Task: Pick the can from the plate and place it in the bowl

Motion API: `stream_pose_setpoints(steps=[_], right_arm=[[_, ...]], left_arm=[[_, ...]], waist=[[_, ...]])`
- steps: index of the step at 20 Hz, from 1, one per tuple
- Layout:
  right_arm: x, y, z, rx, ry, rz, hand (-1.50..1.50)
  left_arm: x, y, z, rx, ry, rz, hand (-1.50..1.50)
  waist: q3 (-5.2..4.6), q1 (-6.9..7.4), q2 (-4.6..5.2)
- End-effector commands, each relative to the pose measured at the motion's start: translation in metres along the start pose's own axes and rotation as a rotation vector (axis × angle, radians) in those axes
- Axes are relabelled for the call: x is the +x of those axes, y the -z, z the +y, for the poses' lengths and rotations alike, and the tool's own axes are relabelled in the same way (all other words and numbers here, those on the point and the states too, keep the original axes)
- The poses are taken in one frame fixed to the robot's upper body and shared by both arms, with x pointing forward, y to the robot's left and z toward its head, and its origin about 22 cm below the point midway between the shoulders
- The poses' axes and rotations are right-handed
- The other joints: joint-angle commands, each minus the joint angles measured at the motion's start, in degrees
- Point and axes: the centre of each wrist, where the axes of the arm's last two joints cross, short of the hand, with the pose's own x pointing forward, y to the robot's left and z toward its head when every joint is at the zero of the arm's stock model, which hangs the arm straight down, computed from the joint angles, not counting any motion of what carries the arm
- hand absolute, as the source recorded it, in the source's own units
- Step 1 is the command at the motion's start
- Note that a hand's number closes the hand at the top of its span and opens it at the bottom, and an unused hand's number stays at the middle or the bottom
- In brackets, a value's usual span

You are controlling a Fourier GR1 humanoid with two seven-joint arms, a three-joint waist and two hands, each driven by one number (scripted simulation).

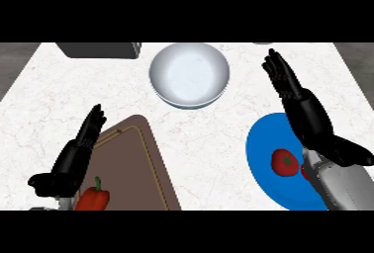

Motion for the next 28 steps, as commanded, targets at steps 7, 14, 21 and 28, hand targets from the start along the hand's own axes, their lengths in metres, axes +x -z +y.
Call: stream_pose_setpoints(steps=[7, 14, 21, 28], right_arm=[[0.057, 0.005, -0.012, 0.449, -0.315, -0.120, -1.50], [0.065, -0.127, 0.001, 0.258, -0.116, -0.178, -1.50], [0.115, -0.135, -0.072, 0.301, -0.467, -0.088, -1.50], [0.164, -0.117, -0.118, 0.488, -0.747, 0.165, -1.50]], left_arm=[[0.032, 0.029, 0.060, 0.245, 0.019, -0.089, 0.00], [0.045, 0.034, 0.099, 0.285, -0.014, -0.107, 0.00], [0.054, 0.048, 0.110, 0.304, -0.006, -0.104, 0.00], [0.037, 0.047, 0.102, 0.309, -0.015, -0.097, 0.00]], waist=[[-0.26, -3.29, -0.95], [0.48, -3.05, 1.22], [0.42, -3.61, 1.31], [0.28, -3.88, 1.36]])
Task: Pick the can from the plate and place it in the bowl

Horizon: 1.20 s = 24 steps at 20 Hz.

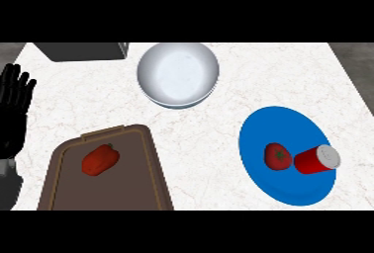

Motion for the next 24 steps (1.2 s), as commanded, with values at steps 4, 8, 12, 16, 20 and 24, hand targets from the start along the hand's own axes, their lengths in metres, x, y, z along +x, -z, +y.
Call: stream_pose_setpoints(steps=[4, 8, 12, 16, 20, 24], right_arm=[[0.026, 0.001, -0.040, 0.322, -0.196, 0.173, -1.50], [0.023, 0.005, -0.065, 0.440, -0.302, 0.246, -1.50], [0.005, -0.009, -0.061, 0.457, -0.269, 0.285, -1.50], [0.011, -0.013, -0.043, 0.438, -0.281, 0.292, -1.50], [0.010, 0.004, -0.037, 0.454, -0.282, 0.307, -1.50], [-0.011, -0.009, -0.017, 0.473, -0.275, 0.327, -1.50]], left_arm=[[-0.003, 0.003, 0.008, -0.016, 0.000, -0.002, 0.00], [-0.001, 0.001, 0.000, -0.039, -0.020, 0.007, 0.00], [0.014, 0.014, 0.001, -0.048, -0.011, -0.016, 0.00], [-0.009, -0.002, -0.003, -0.039, -0.021, -0.013, 0.00], [0.004, 0.012, -0.018, -0.044, -0.033, -0.009, 0.00], [0.001, 0.004, -0.017, -0.037, -0.028, -0.007, 0.00]], waist=[[-0.06, 0.01, 0.07], [0.02, 1.55, 0.28], [0.10, 2.33, 0.48], [0.08, 2.37, 0.43], [0.06, 2.84, 0.59], [0.09, 2.54, 0.46]])
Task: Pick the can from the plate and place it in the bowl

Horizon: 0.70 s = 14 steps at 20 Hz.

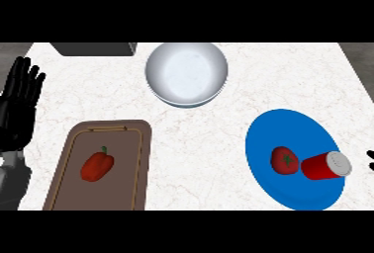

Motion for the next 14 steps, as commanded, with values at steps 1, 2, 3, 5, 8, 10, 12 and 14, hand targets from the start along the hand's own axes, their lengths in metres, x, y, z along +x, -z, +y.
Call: stream_pose_setpoints(steps=[1, 2, 3, 5, 8, 10, 12, 14], right_arm=[[-0.009, 0.022, 0.022, 0.027, 0.008, 0.011, -1.50], [-0.011, 0.024, 0.007, 0.040, 0.017, 0.017, -1.50], [-0.025, 0.030, 0.028, 0.032, 0.028, 0.017, -1.50], [-0.016, 0.030, 0.030, 0.030, 0.025, 0.032, -1.50], [-0.027, 0.047, 0.030, 0.033, 0.007, 0.057, -1.50], [-0.035, 0.066, 0.039, 0.044, -0.005, 0.054, -1.50], [-0.036, 0.055, 0.048, 0.024, 0.013, 0.049, -1.50], [-0.045, 0.070, 0.050, 0.012, 0.021, 0.038, -1.50]], left_arm=[[0.013, 0.005, 0.005, -0.008, 0.010, -0.004, 0.00], [0.006, 0.005, -0.008, -0.043, 0.004, 0.016, 0.00], [-0.005, 0.002, -0.001, -0.002, 0.009, -0.003, 0.00], [-0.008, -0.005, -0.004, -0.009, 0.008, -0.002, 0.00], [0.000, 0.004, 0.001, -0.017, 0.013, 0.004, 0.00], [0.005, 0.013, 0.008, -0.011, 0.015, -0.012, 0.00], [0.005, 0.009, -0.001, -0.006, 0.016, 0.004, 0.00], [-0.011, -0.001, -0.012, -0.003, 0.003, -0.001, 0.00]], waist=[[0.02, 0.45, 0.05], [-0.01, 0.41, 0.08], [0.02, 0.39, 0.11], [-0.01, 0.04, 0.00], [-0.01, 0.22, 0.02], [0.00, 0.46, 0.09], [0.00, -0.02, -0.04], [-0.01, 0.21, 0.03]])
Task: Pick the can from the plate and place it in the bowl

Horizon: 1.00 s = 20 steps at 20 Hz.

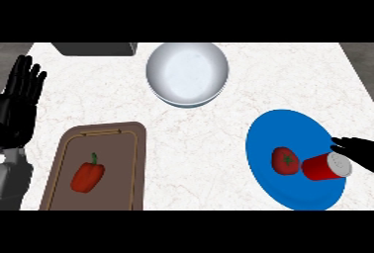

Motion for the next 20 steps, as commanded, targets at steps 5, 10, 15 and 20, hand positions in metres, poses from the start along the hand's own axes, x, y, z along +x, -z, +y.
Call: stream_pose_setpoints(steps=[5, 10, 15, 20], right_arm=[[-0.007, 0.034, 0.016, 0.007, 0.014, -0.061, -1.50], [0.001, 0.023, 0.017, -0.014, -0.011, -0.069, -1.50], [-0.019, 0.028, 0.025, 0.029, -0.011, -0.045, -1.50], [-0.017, 0.051, 0.039, 0.051, -0.011, -0.025, -1.50]], left_arm=[[0.003, -0.005, 0.007, 0.009, 0.006, 0.003, 0.00], [0.012, -0.009, 0.001, 0.000, 0.004, -0.001, 0.00], [-0.006, -0.002, 0.012, -0.007, -0.003, 0.010, 0.00], [-0.002, -0.013, 0.004, 0.012, -0.004, 0.005, 0.00]], waist=[[-0.02, 0.08, -0.01], [-0.02, -0.20, -0.11], [-0.03, -0.22, -0.04], [-0.02, -0.04, -0.04]])
